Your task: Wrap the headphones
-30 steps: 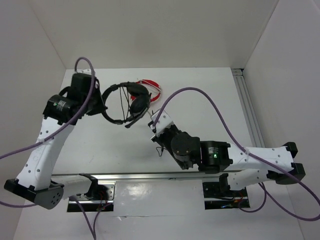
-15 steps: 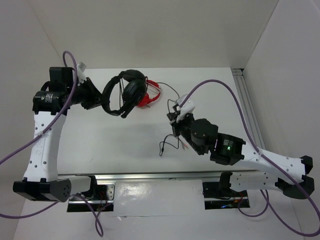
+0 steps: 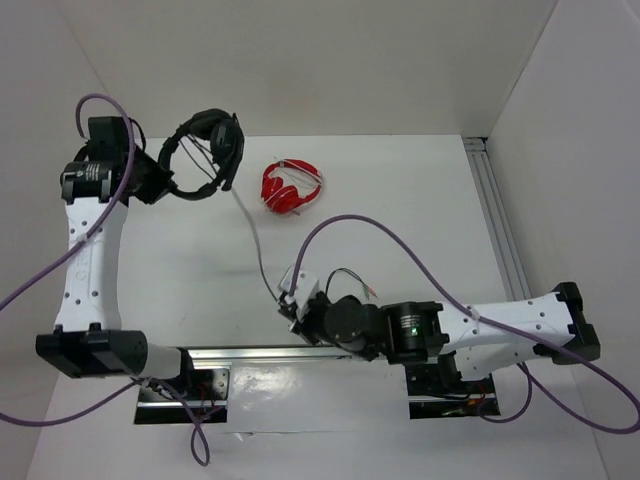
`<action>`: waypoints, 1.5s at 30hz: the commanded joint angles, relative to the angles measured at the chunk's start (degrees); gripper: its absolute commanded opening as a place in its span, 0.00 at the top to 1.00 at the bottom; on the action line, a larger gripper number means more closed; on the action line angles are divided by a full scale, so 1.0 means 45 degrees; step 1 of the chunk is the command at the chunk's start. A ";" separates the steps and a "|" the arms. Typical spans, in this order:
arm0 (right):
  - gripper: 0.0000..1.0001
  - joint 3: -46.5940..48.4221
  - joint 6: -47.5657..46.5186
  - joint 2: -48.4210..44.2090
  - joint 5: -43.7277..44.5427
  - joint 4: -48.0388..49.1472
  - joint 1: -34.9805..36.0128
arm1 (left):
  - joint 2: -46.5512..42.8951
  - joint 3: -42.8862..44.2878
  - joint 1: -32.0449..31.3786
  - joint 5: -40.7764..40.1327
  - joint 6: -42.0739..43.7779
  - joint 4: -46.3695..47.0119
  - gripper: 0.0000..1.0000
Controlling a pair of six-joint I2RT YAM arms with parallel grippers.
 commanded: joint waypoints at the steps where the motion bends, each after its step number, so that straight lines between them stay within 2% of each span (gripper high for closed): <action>1: 1.00 0.1798 -0.0646 0.0600 0.1246 -0.0064 0.1369 | 0.1282 0.0576 -0.0121 -0.2837 0.0013 -0.0217 1.00; 6: 1.00 0.3889 -0.1505 0.1734 0.3140 -0.0786 0.2309 | 0.2202 -0.1198 -0.0531 -0.5162 0.0151 0.0132 1.00; 8: 1.00 0.4630 -0.1720 0.1870 0.3027 -0.0906 0.2446 | 0.2377 -0.1766 -0.1058 -0.6524 0.0014 0.0133 1.00; 10: 1.00 0.5042 -0.2208 0.1989 0.3337 -0.1198 0.2446 | 0.2534 -0.1904 -0.1507 -0.7019 0.0014 0.0133 1.00; 13: 1.00 0.5726 -0.2775 0.2321 0.3846 -0.1842 0.2000 | 0.2226 -0.2234 -0.3084 -0.7742 0.0597 0.0016 1.00; 16: 1.00 0.5982 -0.3283 0.2321 0.4236 -0.2562 0.1103 | 0.1736 -0.2547 -0.4220 -0.7628 0.2311 0.0602 1.00; 19: 1.00 0.6294 -0.3672 0.2088 0.4646 -0.3132 0.0126 | 0.1053 -0.3364 -0.6286 -0.7627 0.3485 0.0623 1.00; 23: 1.00 0.6529 -0.4376 0.1424 0.5055 -0.3133 -0.0812 | 0.0154 -0.4594 -0.7892 -0.7920 0.3450 0.0115 1.00; 28: 1.00 0.7425 -0.4903 0.1150 0.5270 -0.3152 -0.1343 | 0.0172 -0.5770 -1.0704 -0.8173 0.3101 -0.0199 1.00; 32: 1.00 0.7155 -0.5333 0.0800 0.5720 -0.2861 -0.1908 | 0.0115 -0.5480 -1.2989 -0.8661 0.2555 -0.1445 1.00; 35: 1.00 0.6589 -0.5335 0.0312 0.5410 -0.2433 -0.3077 | -0.0412 -0.4933 -1.4708 -0.8992 0.1755 -0.2732 1.00; 37: 1.00 0.5831 -0.5723 0.0057 0.5409 -0.1964 -0.3526 | -0.1248 -0.4777 -1.5644 -0.8333 0.2044 -0.2583 1.00; 41: 1.00 0.5785 -0.6351 0.0191 0.5099 -0.1356 -0.4817 | -0.1664 -0.4054 -1.5923 -0.7414 0.1811 -0.3401 1.00; 45: 1.00 0.5788 -0.6545 0.0075 0.4551 -0.0459 -0.5347 | -0.2443 -0.3760 -1.6040 -0.6028 0.3077 -0.2936 1.00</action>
